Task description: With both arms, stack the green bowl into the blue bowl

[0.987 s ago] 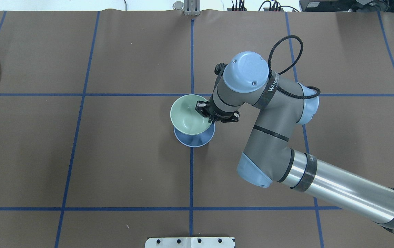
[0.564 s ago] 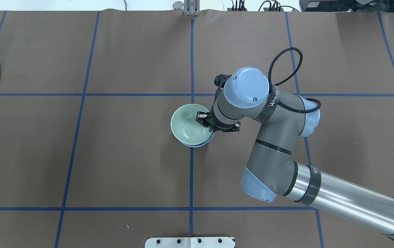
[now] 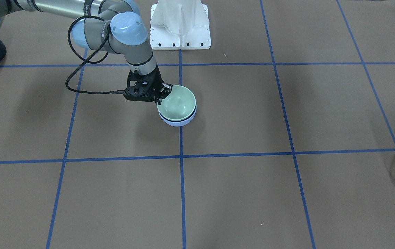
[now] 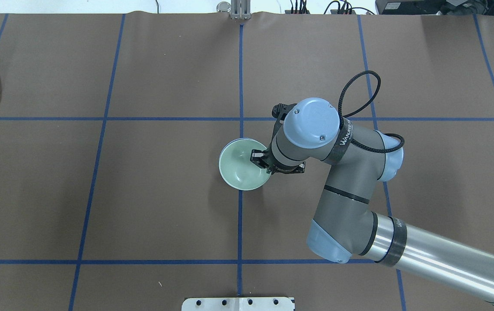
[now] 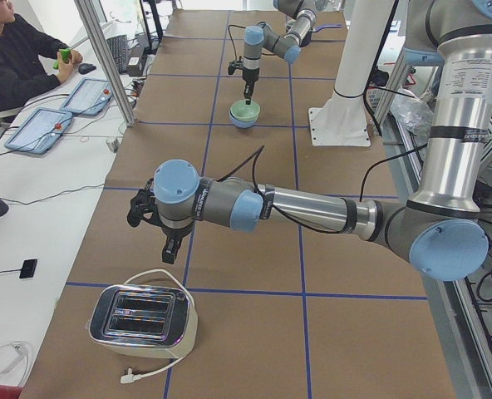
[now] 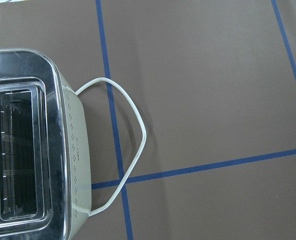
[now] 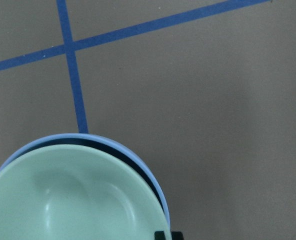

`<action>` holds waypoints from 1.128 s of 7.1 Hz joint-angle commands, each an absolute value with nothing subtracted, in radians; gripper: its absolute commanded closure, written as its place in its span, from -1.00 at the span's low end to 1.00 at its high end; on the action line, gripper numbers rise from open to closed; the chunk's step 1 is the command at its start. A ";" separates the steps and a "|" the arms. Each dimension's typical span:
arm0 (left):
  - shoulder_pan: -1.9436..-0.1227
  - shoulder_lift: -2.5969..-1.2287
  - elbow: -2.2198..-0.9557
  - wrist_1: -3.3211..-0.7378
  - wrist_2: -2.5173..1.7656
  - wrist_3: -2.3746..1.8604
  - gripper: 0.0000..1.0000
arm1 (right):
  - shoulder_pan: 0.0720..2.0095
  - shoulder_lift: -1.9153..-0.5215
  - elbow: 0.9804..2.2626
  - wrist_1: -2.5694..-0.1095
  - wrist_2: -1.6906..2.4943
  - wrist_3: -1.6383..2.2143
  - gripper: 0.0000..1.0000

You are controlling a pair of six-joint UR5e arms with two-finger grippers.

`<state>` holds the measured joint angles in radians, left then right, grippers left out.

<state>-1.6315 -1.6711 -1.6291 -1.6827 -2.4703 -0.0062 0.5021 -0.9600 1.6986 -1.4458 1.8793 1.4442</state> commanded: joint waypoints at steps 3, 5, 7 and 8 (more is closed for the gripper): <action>-1.632 -1.667 -1.629 -1.686 -2.470 -0.006 -0.96 | 0.503 -0.945 1.698 -1.445 1.876 1.436 1.00; -1.634 -1.666 -1.632 -1.686 -2.470 -0.006 -0.96 | 0.526 -0.946 1.697 -1.447 1.878 1.428 1.00; -1.635 -1.666 -1.640 -1.687 -2.468 -0.006 -0.96 | 0.532 -0.948 1.694 -1.445 1.876 1.428 1.00; -1.635 -1.664 -1.640 -1.687 -2.468 -0.006 -0.96 | 0.532 -0.948 1.689 -1.447 1.876 1.428 1.00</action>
